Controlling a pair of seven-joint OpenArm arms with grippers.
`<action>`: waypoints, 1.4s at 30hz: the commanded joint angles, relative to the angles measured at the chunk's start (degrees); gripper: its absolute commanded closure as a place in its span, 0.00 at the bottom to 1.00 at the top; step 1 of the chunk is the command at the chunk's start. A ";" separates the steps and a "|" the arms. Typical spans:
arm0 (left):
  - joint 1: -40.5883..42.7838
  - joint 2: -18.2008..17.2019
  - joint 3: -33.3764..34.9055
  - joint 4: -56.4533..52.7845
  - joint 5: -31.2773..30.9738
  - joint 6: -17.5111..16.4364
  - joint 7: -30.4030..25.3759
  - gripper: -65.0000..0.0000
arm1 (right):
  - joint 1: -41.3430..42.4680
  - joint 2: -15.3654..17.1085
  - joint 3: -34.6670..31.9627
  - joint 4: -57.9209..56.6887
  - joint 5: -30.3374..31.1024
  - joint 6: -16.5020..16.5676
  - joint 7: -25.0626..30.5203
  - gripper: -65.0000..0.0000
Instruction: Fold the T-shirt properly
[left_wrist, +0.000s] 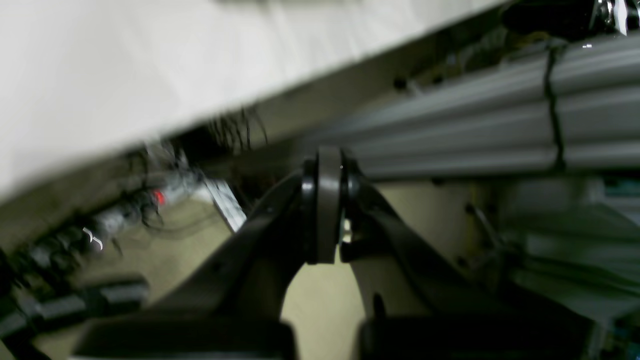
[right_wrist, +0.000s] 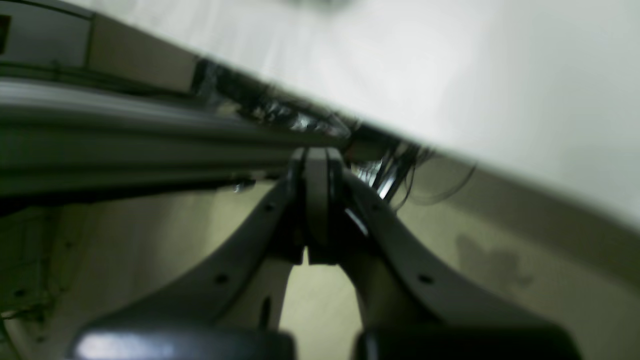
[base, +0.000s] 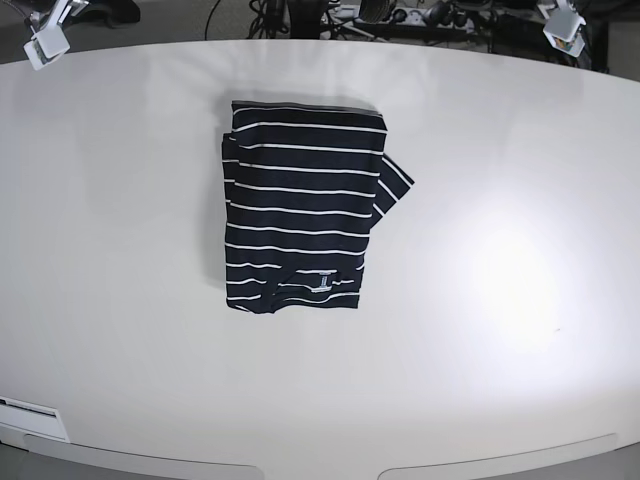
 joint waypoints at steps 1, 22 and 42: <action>2.29 -0.31 -0.42 0.72 -1.36 -0.49 -0.02 1.00 | -2.36 0.48 0.44 0.68 1.32 0.30 0.44 1.00; -11.15 0.17 30.97 -37.75 33.24 3.69 -17.27 1.00 | 1.05 0.96 -27.65 -28.11 -32.57 0.30 24.61 1.00; -52.15 7.30 54.25 -104.91 76.61 28.06 -79.45 1.00 | 41.92 -0.31 -59.43 -85.70 -73.11 -21.70 66.18 1.00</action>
